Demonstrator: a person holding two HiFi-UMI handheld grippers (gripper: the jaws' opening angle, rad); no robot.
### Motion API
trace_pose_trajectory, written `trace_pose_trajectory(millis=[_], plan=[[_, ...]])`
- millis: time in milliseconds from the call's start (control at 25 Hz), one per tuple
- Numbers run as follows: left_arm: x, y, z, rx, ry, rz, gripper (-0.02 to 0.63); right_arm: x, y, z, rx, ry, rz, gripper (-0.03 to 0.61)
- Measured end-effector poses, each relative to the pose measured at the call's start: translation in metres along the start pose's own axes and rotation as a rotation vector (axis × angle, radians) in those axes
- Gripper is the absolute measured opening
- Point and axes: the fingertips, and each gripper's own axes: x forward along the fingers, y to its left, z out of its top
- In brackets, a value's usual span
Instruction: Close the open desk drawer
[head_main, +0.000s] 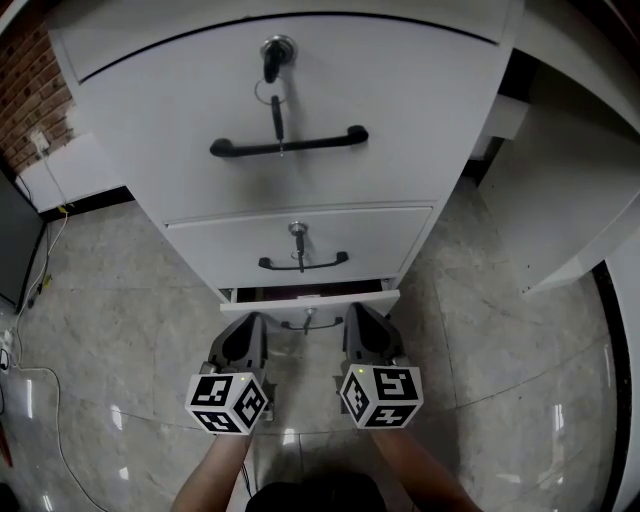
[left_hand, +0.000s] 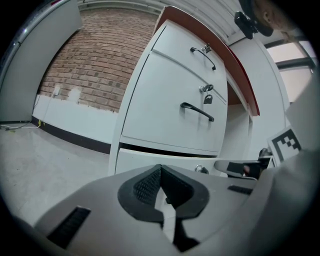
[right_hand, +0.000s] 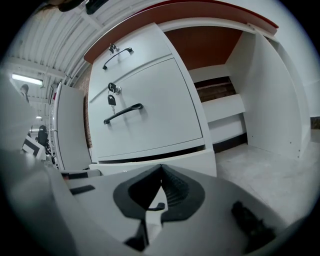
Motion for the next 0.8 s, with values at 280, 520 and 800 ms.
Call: trace_pose_trajectory(millis=[280, 520, 800], plan=[[0.017, 0.007, 0.006, -0.025, 0.015, 0.018, 0.008, 0.017, -0.004, 0.005, 0.033, -0.006, -0.008, 0.011], [0.024, 0.010, 0.009, -0.016, 0.029, 0.011, 0.009, 0.024, -0.004, 0.007, 0.043, -0.018, -0.015, 0.011], [0.032, 0.014, 0.012, -0.004, 0.033, 0.022, 0.008, 0.033, -0.006, 0.009, 0.058, -0.005, -0.004, 0.011]])
